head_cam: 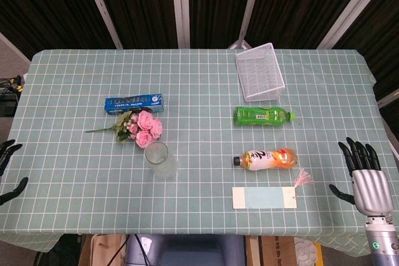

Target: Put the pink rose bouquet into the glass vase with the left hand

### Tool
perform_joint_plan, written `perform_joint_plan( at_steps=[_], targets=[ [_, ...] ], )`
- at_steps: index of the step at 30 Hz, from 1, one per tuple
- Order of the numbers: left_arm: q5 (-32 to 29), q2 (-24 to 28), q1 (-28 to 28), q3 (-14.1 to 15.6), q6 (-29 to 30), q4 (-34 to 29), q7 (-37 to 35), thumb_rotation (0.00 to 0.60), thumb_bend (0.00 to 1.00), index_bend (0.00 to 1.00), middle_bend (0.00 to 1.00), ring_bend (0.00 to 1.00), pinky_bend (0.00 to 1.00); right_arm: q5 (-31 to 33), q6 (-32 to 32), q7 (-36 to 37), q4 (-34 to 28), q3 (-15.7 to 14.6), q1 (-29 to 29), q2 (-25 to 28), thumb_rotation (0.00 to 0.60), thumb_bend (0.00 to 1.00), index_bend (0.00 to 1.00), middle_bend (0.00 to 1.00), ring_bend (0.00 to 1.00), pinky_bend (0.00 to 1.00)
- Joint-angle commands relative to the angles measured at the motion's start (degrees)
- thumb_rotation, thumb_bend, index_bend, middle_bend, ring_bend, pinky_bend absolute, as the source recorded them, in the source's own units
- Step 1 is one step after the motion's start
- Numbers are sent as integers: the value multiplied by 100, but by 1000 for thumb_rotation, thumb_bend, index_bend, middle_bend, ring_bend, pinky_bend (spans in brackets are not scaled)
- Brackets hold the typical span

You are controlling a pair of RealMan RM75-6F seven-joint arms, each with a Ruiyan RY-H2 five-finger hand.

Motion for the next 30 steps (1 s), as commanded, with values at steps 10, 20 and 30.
perform_joint_plan(
  at_steps=[10, 20, 30],
  targets=[
    [56, -9, 33, -86, -116, -7, -32, 600, 361, 186, 101, 0, 0, 44, -101, -55, -49, -26, 30, -32, 600, 155, 100, 36, 0, 0],
    [46, 6, 19, -148, -276, 36, -83, 600, 360, 181, 103, 0, 0, 61, -171, -237, -166, -82, 32, -34, 600, 154, 100, 36, 0, 0],
    [-336, 13, -232, -338, -883, -59, 111, 600, 337, 169, 105, 0, 0, 105, -257, -157, -188, -107, 39, 30, 600, 155, 101, 36, 0, 0]
  ],
)
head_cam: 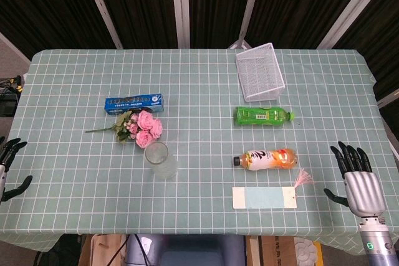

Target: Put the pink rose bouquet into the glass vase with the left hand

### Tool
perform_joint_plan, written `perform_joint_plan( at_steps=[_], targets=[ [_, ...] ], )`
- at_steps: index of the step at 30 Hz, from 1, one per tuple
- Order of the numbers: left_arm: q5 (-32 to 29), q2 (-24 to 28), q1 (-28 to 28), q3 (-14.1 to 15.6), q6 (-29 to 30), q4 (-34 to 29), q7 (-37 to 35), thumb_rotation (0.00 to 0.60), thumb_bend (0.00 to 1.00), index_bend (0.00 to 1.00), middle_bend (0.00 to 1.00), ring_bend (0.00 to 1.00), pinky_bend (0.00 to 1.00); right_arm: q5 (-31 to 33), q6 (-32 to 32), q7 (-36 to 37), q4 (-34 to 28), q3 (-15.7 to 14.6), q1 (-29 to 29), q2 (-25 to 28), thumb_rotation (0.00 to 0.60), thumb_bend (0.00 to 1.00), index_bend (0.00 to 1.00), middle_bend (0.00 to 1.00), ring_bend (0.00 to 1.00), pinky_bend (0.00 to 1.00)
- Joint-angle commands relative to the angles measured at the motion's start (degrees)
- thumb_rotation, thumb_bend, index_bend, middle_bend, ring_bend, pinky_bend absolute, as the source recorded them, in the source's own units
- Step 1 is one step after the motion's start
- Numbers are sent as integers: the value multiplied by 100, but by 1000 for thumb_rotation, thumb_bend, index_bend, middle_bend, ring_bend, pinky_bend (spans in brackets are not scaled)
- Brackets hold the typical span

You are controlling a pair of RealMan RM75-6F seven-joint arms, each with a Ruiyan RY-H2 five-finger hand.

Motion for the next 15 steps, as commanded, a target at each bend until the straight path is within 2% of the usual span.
perform_joint_plan(
  at_steps=[1, 8, 15],
  targets=[
    [-280, 45, -217, -133, -429, -76, 123, 600, 326, 166, 104, 0, 0, 5, 16, 24, -17, 6, -8, 17, 600, 155, 100, 36, 0, 0],
    [-1191, 252, -1043, -590, -1795, -410, 596, 600, 315, 152, 103, 0, 0, 9, 29, 27, -55, 6, -17, 28, 600, 155, 101, 36, 0, 0],
    [-2412, -175, -2086, -1044, -2930, -342, 1611, 600, 299, 146, 102, 0, 0, 26, -36, -54, -74, -19, -1, 12, 600, 155, 101, 36, 0, 0]
  ],
)
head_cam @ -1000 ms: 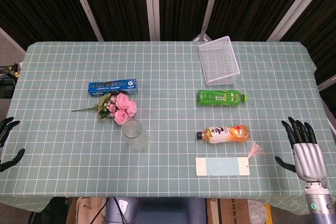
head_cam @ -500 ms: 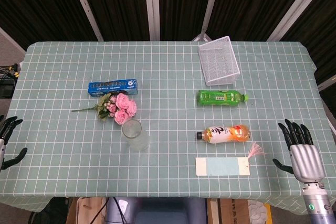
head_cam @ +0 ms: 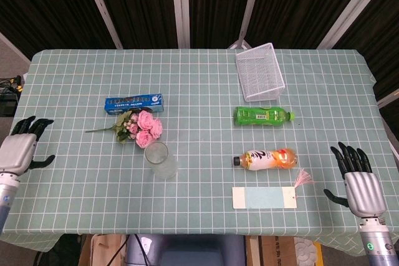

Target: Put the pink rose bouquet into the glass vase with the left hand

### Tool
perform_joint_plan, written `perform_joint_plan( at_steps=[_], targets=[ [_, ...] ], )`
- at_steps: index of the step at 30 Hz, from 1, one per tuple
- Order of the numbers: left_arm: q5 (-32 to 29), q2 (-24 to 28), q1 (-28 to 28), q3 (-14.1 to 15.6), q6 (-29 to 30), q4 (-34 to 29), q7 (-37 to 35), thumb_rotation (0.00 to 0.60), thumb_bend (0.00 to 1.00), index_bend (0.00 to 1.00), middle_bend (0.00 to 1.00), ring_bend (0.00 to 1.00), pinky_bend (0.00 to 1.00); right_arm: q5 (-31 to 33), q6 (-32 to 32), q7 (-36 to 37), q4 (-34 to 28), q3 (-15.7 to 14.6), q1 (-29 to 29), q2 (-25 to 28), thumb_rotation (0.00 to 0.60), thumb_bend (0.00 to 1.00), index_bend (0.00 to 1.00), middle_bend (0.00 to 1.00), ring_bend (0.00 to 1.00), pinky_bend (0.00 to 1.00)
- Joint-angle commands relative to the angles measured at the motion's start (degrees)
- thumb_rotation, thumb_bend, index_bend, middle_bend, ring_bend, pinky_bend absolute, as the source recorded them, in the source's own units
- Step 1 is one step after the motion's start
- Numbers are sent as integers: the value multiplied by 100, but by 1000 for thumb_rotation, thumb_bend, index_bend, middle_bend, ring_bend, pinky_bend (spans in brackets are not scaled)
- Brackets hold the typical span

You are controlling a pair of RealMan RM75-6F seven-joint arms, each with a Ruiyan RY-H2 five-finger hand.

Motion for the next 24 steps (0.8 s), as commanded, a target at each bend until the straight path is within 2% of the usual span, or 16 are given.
perform_joint_plan(
  at_steps=[1, 12, 16, 24],
  targets=[
    [-765, -357, -718, -319, -642, 11, 754, 600, 294, 146, 102, 0, 0, 15, -17, -30, -6, -3, 5, -5, 600, 155, 101, 36, 0, 0],
    [-1867, -1436, -1670, -294, -690, 328, 2382, 600, 293, 140, 102, 0, 0, 87, -66, -93, 5, 10, 18, -16, 600, 155, 100, 36, 0, 0],
    [-2132, -1779, -1918, -245, -675, 418, 2744, 600, 293, 140, 103, 0, 0, 102, -61, -108, 0, 17, 17, -16, 600, 155, 101, 36, 0, 0],
    [-2332, -2366, -2212, -241, -536, 714, 3004, 600, 293, 140, 105, 0, 0, 112, -56, -89, 0, 19, 11, -4, 600, 155, 101, 36, 0, 0]
  ],
)
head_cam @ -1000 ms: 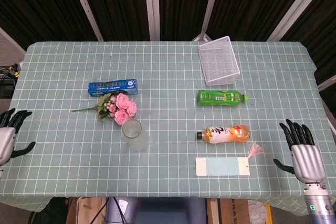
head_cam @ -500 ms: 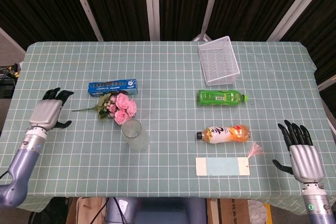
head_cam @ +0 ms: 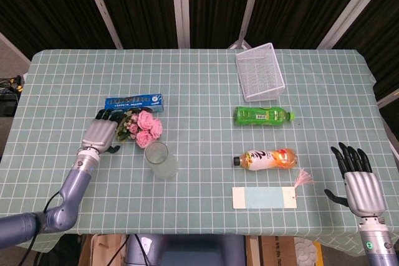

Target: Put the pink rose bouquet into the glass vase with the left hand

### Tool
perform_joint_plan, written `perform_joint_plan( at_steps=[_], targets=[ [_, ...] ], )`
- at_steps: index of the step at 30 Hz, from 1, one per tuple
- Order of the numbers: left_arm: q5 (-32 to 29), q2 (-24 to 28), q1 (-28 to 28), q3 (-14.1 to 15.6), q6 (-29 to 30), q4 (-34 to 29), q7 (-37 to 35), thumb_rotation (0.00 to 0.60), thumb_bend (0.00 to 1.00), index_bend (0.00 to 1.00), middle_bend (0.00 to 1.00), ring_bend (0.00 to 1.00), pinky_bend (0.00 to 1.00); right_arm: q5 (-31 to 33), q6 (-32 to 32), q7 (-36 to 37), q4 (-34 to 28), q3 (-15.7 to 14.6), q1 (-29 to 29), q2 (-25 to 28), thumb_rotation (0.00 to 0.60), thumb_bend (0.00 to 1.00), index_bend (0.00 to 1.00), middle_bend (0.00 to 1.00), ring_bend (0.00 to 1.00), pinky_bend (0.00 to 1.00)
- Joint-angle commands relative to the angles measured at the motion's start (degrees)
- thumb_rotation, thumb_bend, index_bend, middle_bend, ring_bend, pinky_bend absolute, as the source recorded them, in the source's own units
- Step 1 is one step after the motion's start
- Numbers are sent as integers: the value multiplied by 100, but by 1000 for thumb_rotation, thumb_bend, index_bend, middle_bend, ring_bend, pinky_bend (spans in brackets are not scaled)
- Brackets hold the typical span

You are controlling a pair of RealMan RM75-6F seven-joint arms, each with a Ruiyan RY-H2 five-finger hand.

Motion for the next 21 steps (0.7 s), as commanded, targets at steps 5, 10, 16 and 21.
perform_joint_plan(
  at_steps=[5, 10, 16, 21],
  targets=[
    [-29, -533, -232, -26, 224, 369, 103, 600, 292, 140, 105, 0, 0, 4, -9, 5, 2, -2, 3, -1, 600, 155, 100, 36, 0, 0],
    [-216, -756, -380, -42, 289, 541, 310, 600, 292, 140, 106, 0, 0, 9, -32, 20, -3, -9, 8, -4, 600, 155, 101, 36, 0, 0],
    [-386, -961, -540, -19, 368, 703, 572, 600, 292, 141, 155, 0, 0, 20, -45, 18, -11, -12, 11, -7, 600, 155, 101, 36, 0, 0],
    [-426, -1138, -613, 8, 501, 884, 720, 600, 293, 146, 162, 0, 0, 26, -35, 29, -8, -7, 7, -12, 600, 155, 101, 36, 0, 0]
  ],
)
